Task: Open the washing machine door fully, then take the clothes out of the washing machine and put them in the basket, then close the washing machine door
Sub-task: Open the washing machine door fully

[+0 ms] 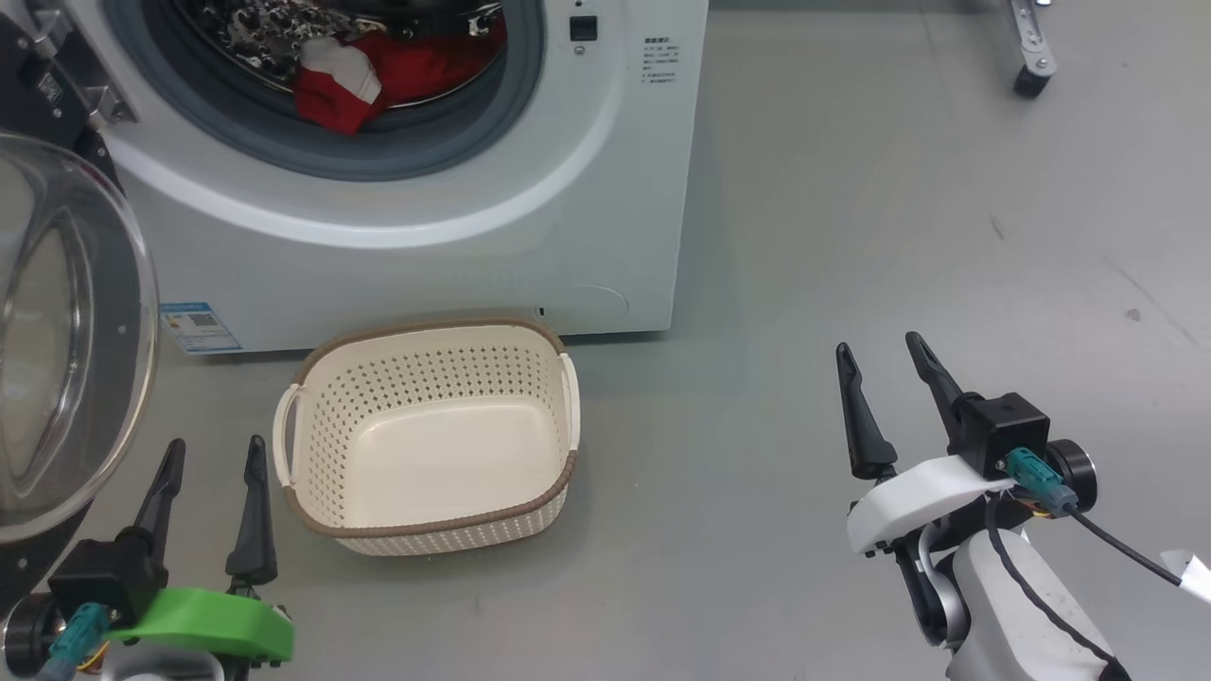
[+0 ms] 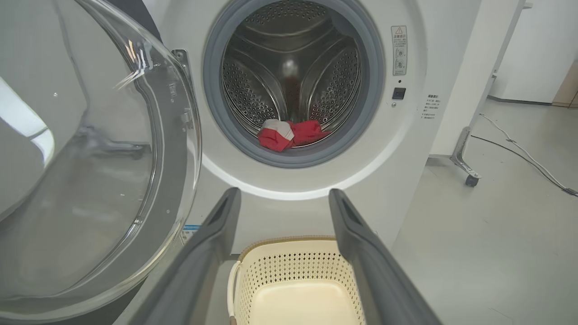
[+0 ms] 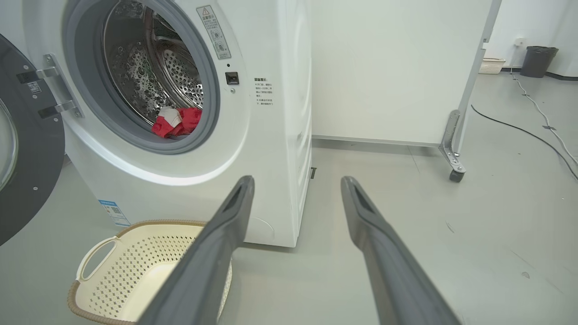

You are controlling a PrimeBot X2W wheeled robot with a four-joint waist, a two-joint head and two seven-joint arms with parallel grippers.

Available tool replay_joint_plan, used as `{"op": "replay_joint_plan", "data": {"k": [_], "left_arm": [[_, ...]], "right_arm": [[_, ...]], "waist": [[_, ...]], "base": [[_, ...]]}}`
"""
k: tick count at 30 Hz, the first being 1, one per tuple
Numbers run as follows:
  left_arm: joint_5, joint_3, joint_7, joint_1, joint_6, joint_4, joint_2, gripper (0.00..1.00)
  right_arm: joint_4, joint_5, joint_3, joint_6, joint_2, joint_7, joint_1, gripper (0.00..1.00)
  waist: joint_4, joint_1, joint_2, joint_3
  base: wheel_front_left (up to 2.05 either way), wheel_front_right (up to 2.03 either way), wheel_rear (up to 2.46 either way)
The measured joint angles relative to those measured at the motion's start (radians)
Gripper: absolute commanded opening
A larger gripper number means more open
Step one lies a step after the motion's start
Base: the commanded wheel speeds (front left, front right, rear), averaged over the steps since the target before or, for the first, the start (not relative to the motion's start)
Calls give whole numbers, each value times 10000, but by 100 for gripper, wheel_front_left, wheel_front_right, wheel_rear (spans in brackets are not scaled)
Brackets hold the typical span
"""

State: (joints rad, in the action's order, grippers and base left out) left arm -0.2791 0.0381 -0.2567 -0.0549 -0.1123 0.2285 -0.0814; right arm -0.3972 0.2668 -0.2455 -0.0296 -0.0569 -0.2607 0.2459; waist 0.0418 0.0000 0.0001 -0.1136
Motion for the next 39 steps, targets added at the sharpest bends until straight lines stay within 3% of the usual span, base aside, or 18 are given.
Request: {"op": "replay_joint_plan", "data": {"k": [11, 39], "left_arm": [[499, 109, 0, 211, 0, -12, 12, 100], [880, 353, 0, 362, 0, -240, 198, 100]], "right_arm": [[416, 0, 293, -8, 15, 0, -635, 100], [826, -221, 332, 6, 73, 0, -903, 100]], "waist": [[-857, 0, 0, 302], [-532, 0, 0, 267]], "base": [[0, 0, 0], [0, 0, 0]]}}
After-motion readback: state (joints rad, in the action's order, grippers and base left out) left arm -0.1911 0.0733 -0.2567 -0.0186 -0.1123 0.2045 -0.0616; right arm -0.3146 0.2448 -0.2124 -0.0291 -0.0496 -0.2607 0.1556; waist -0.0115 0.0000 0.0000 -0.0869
